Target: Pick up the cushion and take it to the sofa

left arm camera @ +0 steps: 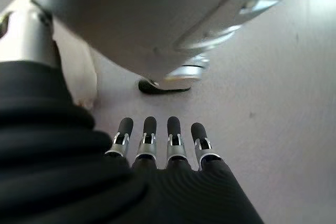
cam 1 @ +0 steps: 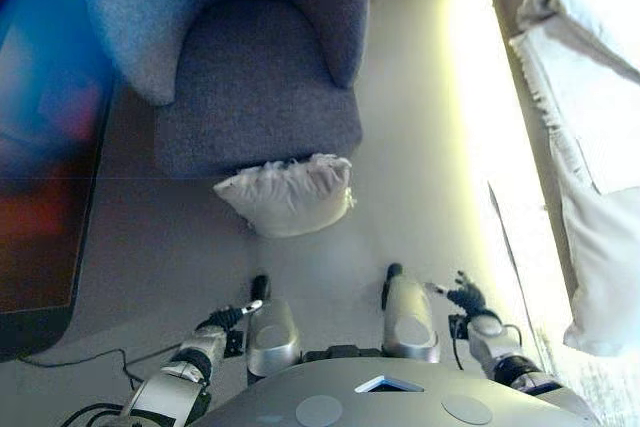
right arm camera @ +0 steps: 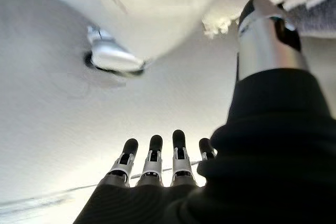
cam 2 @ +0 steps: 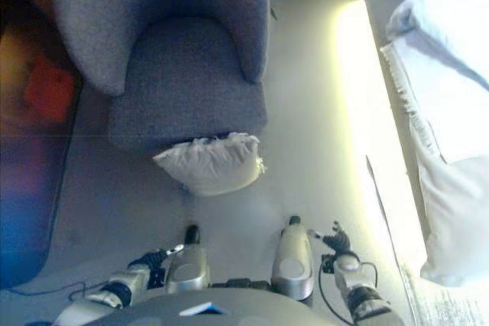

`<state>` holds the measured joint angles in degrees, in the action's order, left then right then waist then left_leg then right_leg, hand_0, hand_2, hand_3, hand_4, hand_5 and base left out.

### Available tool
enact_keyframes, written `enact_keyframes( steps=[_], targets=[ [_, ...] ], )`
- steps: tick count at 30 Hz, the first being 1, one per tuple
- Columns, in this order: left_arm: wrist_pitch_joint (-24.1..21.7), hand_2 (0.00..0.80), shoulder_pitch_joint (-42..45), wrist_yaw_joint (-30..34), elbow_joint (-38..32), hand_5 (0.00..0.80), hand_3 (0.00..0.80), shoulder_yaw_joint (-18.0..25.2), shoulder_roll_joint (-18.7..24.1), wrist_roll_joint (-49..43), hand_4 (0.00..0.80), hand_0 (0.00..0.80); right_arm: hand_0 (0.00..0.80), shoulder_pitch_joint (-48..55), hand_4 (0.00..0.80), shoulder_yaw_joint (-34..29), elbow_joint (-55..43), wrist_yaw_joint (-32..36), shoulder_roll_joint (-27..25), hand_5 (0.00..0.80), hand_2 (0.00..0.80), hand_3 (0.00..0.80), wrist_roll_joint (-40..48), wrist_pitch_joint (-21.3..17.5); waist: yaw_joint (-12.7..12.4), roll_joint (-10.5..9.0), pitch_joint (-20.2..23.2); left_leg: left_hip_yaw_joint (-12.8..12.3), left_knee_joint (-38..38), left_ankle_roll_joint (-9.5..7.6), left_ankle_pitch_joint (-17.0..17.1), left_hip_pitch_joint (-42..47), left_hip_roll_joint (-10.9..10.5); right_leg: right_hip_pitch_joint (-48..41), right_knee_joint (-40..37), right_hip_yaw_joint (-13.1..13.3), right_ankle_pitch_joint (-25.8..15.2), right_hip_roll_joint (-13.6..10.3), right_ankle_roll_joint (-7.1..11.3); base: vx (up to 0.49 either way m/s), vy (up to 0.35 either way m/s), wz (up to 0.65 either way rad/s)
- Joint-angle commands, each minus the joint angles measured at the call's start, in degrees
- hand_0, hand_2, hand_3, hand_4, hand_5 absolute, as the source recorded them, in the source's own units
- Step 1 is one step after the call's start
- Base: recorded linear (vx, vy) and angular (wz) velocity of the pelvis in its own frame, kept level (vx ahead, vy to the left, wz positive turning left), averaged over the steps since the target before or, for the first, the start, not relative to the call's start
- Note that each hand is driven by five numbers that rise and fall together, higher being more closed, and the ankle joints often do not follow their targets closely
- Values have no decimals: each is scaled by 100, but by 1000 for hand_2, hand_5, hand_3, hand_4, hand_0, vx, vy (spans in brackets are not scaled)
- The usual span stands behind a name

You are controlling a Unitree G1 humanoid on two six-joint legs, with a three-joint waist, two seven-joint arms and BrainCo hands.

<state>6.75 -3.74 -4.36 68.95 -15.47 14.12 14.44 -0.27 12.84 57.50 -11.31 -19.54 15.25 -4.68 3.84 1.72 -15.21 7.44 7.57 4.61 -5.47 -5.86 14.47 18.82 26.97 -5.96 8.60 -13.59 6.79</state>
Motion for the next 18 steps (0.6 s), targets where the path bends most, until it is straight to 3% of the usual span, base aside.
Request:
enact_keyframes(
  steps=[1, 3, 4, 5, 8, 10, 12, 13, 16, 18],
  targets=[
    [-232, 0, 106, 122, -338, 0, 0, -25, 330, 29, 0, 0, 0, 39, 0, -73, -52, 128, -76, 0, 0, 0, 263, -69, -118, -248, 227, -103, 640, 220, -53, 1146, -93, 351, -1608, 489, -1617, -375, 492, 205, -255, 23],
    [-254, 0, 177, 151, -389, 0, 0, 73, 304, 182, 0, 0, 0, 35, 0, -75, 16, 145, -64, 0, 0, 0, 304, -50, -187, -246, 294, -91, 729, 173, -176, 1159, -304, 211, -1684, 325, -1608, -397, 461, 242, -196, 33],
    [-373, 0, 281, 198, -420, 0, 0, 240, 233, 378, 0, 0, 0, 58, 0, -107, 30, 159, 2, 0, 0, 0, 259, 6, -255, -242, 361, -184, 818, 71, -436, 1106, -668, 10, -1753, 161, -1601, -394, 427, 295, -159, 71],
    [-417, 0, 328, 252, -458, 0, 0, 306, 211, 387, 0, 0, 0, 91, 0, -119, 29, 162, 50, 0, 0, 0, 190, 28, -266, -238, 400, -311, 831, 14, -520, 1068, -795, -113, -1788, 57, -1575, -393, 401, 308, -118, 75],
    [-753, 0, 356, 369, -600, 0, 0, 323, 195, 398, 0, 0, 0, 203, 0, -76, 47, 152, 203, 0, 0, 0, -45, 23, -236, -209, 481, -633, 459, -195, -829, 1022, -1064, -265, -1770, -139, -1493, -356, 369, 218, 16, 58],
    [-994, 0, 306, 275, -812, 0, 0, 342, 187, 950, 0, 0, 0, 264, 0, 12, 21, 129, 275, 0, 0, 0, -124, 80, -199, -84, 455, -659, -233, -257, -656, 1189, -1094, -109, -1468, -261, -1398, -185, 347, 159, 151, 50],
    [-1085, 0, 206, 208, -1076, 0, 0, 401, 199, 1137, 0, 0, 0, 275, 0, 98, -9, 55, 335, 0, 0, 0, -80, 73, -218, -4, 380, -630, -881, -181, -303, 1307, -938, 138, -1142, -380, -1353, -55, 359, 36, 151, 40],
    [-1111, 0, 111, 116, -1209, 0, 0, 391, 208, 1249, 0, 0, 0, 236, 0, 152, 3, 30, 346, 0, 0, 0, 11, 28, -269, 54, 333, -542, -1247, -33, 31, 1303, -732, 250, -1041, -480, -1243, 32, 308, -62, 105, 23],
    [-922, 0, -387, -122, -1287, 0, 0, 317, 223, 1311, 0, 0, 0, -29, 0, 344, 18, -115, 354, 0, 0, 0, 386, -186, -424, 70, 158, -298, -1257, 407, 629, 676, -215, 237, -1110, -857, -973, 169, 61, -80, 66, 11],
    [-882, 0, -588, -214, -1158, 0, 0, 324, 170, 1412, 0, 0, 0, -157, 0, 375, -12, -355, 373, 0, 0, 0, 581, -275, -461, 82, 68, -247, -1257, 494, 753, 479, 40, 287, -906, -833, -711, 195, 42, 100, 236, 10]
  ],
)
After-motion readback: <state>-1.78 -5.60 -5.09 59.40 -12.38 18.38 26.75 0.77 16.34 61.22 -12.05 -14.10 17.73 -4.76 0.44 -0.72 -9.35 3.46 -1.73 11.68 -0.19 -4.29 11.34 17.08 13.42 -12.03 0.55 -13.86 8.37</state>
